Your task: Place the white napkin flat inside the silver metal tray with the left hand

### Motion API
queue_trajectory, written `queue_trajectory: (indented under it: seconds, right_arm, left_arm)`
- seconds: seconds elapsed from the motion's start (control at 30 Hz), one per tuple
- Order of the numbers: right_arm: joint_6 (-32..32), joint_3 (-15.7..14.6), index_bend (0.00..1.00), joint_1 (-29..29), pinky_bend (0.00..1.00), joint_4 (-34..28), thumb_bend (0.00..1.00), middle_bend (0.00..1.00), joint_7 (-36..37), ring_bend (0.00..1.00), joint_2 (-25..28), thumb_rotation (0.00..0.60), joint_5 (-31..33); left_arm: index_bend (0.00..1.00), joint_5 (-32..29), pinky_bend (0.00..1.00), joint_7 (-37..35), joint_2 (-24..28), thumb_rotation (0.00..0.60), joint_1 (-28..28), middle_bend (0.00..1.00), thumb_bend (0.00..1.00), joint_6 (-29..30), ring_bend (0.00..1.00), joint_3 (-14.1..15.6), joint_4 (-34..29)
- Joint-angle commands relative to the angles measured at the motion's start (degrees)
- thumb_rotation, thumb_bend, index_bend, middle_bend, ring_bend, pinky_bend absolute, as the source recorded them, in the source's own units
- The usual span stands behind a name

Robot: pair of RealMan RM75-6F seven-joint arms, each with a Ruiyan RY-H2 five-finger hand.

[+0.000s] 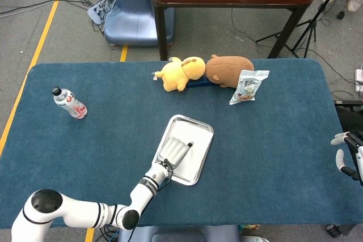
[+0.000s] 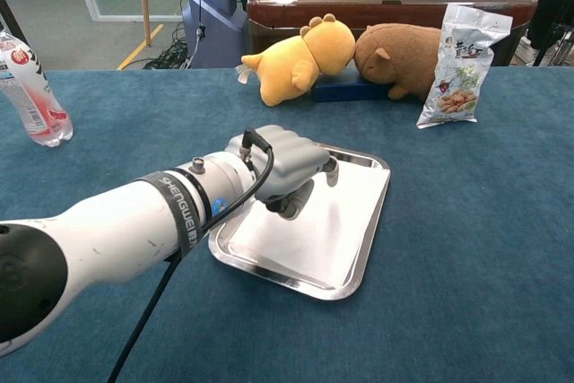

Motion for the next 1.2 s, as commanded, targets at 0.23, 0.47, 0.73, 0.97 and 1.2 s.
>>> queue_trajectory:
  seconds: [0.23, 0.47, 0.73, 0.97, 1.2]
  right_arm:
    - [-0.1, 0.0, 0.43, 0.0, 0.29, 0.0, 0.61, 0.35, 0.0, 0.18, 0.1, 0.600, 0.1]
    - [-0.1, 0.0, 0.43, 0.0, 0.29, -0.1, 0.61, 0.35, -0.2, 0.18, 0.2, 0.600, 0.2]
    - [-0.1, 0.0, 0.43, -0.1, 0.29, -0.1, 0.61, 0.35, 0.0, 0.18, 0.2, 0.600, 0.3]
    - [-0.2, 0.0, 0.43, -0.1, 0.29, -0.1, 0.61, 0.35, -0.1, 0.18, 0.2, 0.600, 0.3]
    - [0.0, 0.0, 0.43, -0.1, 0.29, 0.0, 0.61, 0.35, 0.1, 0.18, 0.2, 0.600, 0.3]
  left_arm:
    - [0.23, -2.0, 0.90, 0.3, -0.9, 0.600, -0.2, 1.00, 0.85, 0.5, 0.87, 0.9, 1.6]
    - [0.23, -3.5, 0.90, 0.8, -1.3, 0.600, -0.6, 1.00, 0.85, 1.0, 0.87, 0.7, 2.2]
    - [0.23, -5.3, 0.90, 1.4, -1.5, 0.600, -0.8, 1.00, 0.85, 1.5, 0.87, 0.6, 2.7]
    - [0.23, -6.2, 0.90, 1.6, -1.6, 0.600, -1.0, 1.00, 0.85, 1.6, 0.87, 0.7, 2.9]
    - [0.23, -5.7, 0.90, 2.1, -2.0, 0.600, -1.1, 1.00, 0.85, 2.3, 0.87, 1.5, 3.8]
